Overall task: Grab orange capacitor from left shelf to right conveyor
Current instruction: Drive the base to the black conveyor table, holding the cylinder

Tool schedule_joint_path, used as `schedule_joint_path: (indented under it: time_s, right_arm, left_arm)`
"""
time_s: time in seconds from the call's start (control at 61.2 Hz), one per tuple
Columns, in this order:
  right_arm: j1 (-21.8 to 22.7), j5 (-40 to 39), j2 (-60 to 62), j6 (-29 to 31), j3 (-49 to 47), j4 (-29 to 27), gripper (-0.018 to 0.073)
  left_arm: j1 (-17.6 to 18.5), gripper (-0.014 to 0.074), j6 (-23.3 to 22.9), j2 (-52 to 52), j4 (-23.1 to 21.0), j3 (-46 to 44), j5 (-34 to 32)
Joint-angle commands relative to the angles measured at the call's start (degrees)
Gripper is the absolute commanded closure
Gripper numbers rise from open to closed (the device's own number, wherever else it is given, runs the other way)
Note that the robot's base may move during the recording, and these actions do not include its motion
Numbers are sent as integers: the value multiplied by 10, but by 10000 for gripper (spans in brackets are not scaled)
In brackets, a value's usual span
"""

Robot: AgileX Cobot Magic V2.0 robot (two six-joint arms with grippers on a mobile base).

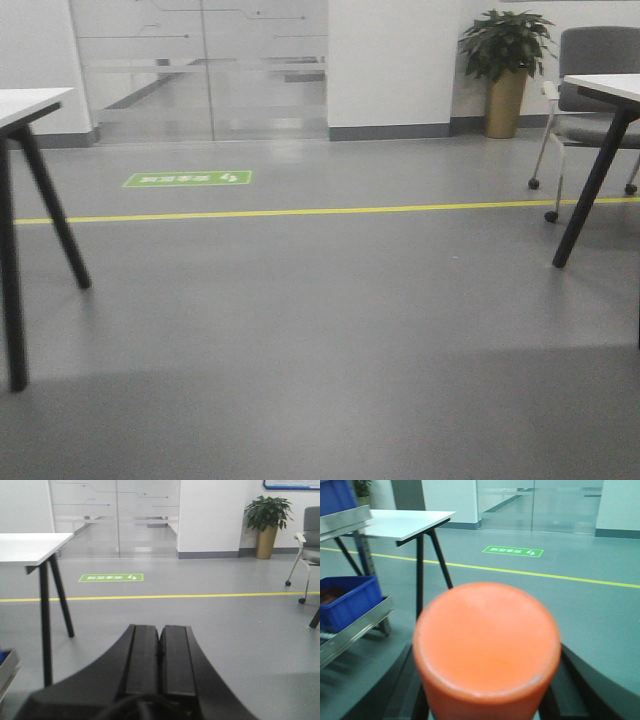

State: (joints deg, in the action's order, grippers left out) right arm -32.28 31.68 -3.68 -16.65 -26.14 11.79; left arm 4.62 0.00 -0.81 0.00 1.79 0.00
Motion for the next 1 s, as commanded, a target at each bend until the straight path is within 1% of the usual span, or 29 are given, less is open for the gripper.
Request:
schedule_joint_path:
  time_s: [0.0,0.981]
  right_arm:
    - [2,-51,-9,1,-14,11,503]
    - [2,-51,-9,1,-14,11,503]
  left_arm:
    - [3,701,0,5,-3,-3,-50]
    - [3,701,0,5,-3,-3,-50]
